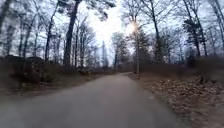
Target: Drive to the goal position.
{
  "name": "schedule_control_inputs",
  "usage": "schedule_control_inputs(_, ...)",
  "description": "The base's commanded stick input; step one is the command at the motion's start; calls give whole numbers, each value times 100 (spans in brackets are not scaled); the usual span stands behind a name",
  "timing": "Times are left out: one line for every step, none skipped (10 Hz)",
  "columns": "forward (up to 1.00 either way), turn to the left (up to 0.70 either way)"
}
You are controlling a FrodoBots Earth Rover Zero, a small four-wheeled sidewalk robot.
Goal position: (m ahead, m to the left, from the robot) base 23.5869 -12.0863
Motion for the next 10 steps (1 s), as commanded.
schedule_control_inputs(85, 0)
schedule_control_inputs(85, 0)
schedule_control_inputs(85, 0)
schedule_control_inputs(85, -5)
schedule_control_inputs(85, -34)
schedule_control_inputs(85, -27)
schedule_control_inputs(85, 0)
schedule_control_inputs(85, 0)
schedule_control_inputs(85, 0)
schedule_control_inputs(85, 0)
